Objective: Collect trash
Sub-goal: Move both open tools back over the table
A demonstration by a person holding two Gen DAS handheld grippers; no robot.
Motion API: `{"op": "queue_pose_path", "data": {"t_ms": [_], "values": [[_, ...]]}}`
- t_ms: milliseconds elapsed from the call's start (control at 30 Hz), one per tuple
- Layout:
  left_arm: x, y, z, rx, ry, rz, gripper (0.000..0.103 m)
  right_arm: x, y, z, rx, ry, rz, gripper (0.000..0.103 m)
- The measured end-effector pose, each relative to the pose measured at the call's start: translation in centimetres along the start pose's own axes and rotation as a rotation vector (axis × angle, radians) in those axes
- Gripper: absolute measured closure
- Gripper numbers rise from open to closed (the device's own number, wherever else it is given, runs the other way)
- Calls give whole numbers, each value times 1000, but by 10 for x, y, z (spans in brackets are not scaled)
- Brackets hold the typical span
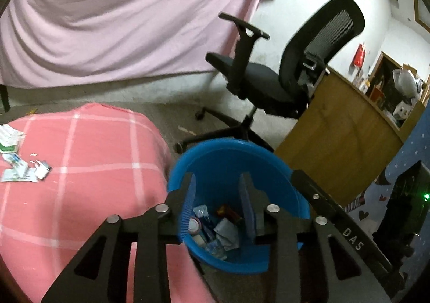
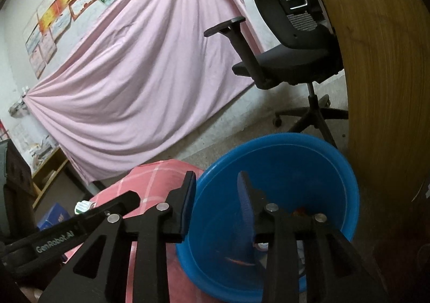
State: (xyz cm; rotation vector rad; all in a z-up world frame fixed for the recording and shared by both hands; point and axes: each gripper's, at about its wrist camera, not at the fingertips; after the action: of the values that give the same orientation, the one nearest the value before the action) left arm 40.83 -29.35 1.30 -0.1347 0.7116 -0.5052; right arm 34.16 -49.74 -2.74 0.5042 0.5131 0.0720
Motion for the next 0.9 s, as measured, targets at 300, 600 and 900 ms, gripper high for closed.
{"op": "queue_pose_path", "data": {"t_ms": [300, 600, 900], "values": [[-71, 32, 6, 15, -187, 112, 35, -20, 30, 7, -52, -114, 44, 46], [-138, 77, -15, 25, -380, 333, 2, -33, 76, 6, -81, -263, 117, 2], [-174, 128, -38, -14, -488, 454, 2, -33, 127, -10, -178, -363, 174, 0]]}}
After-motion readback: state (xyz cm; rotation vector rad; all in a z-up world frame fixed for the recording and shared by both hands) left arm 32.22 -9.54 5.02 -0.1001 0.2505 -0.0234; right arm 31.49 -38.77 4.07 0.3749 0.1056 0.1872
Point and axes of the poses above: each gripper's, at about its wrist camera, not at the fingertips, and x roughly the way its jaws point, y to its left, z to its top, and after that the axes turned 4 degrees about x, right-handed
